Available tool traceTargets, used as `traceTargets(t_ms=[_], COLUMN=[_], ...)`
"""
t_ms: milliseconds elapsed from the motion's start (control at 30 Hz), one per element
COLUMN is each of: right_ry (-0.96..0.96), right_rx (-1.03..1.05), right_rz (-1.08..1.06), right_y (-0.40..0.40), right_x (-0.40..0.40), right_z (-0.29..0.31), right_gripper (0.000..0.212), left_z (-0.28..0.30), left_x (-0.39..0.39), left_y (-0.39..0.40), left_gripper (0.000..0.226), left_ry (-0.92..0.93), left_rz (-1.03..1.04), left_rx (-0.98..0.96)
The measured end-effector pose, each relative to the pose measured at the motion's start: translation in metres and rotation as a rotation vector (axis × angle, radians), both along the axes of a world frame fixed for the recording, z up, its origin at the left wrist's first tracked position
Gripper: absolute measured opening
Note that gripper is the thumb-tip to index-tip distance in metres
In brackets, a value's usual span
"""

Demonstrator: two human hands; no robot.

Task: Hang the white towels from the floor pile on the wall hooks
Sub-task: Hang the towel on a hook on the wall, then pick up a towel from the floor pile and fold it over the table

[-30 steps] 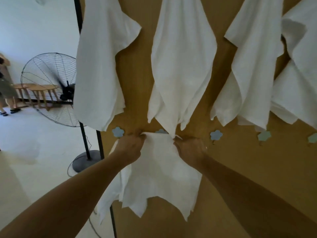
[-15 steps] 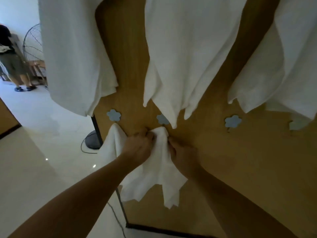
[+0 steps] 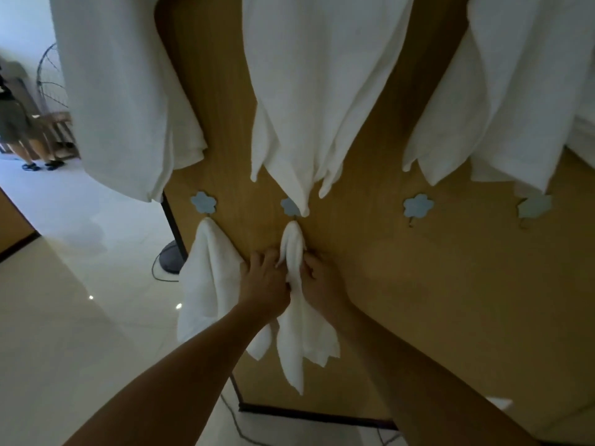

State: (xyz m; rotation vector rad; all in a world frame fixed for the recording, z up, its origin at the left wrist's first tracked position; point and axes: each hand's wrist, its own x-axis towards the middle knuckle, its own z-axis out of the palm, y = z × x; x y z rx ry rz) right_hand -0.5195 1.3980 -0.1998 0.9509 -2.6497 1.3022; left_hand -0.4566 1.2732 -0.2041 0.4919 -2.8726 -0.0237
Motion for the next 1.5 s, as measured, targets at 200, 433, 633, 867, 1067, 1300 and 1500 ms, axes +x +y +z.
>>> traceTargets(t_ms=[200,433,633,867,1067,1300,1500], right_ry=[-0.238,-0.27,-0.126,-0.12,-0.181,-0.321,-0.453], right_rx=[0.13,0.148,0.239,0.318,0.341,0.337,0.216], right_rz=[-0.084,-0.258,-0.453,-0.768,-1.088,-1.463,-1.772], right_y=[-0.007,-0.001,0.033,0.136,0.259,0.39,0.455], right_x=[0.014,0.06,0.126,0.239,0.389,0.634,0.851], right_z=[0.014,0.036,0.048,0.059,0.063,0.038,0.002], right_gripper=[0.045,0.068,0.059,0.065,0.062,0.06,0.062], left_z=[0.014,0.05,0.064,0.081,0.09,0.069,0.049], left_x=[0.002,0.028,0.052,0.103,0.201,0.406,0.603], left_y=[-0.02,-0.057,-0.04,0.077,0.232,0.421,0.542], left_gripper=[0.057,0.049,0.048,0.043,0.031,0.034,0.052], left_ry=[-0.241,-0.103,-0.046,-0.077,-0.115,-0.232,-0.33], left_rz=[-0.241,-0.378,-0.642,-0.952,-1.313,-1.654,-1.908], left_rx=[0.296,0.233,0.222,0.232,0.245,0.181,0.112])
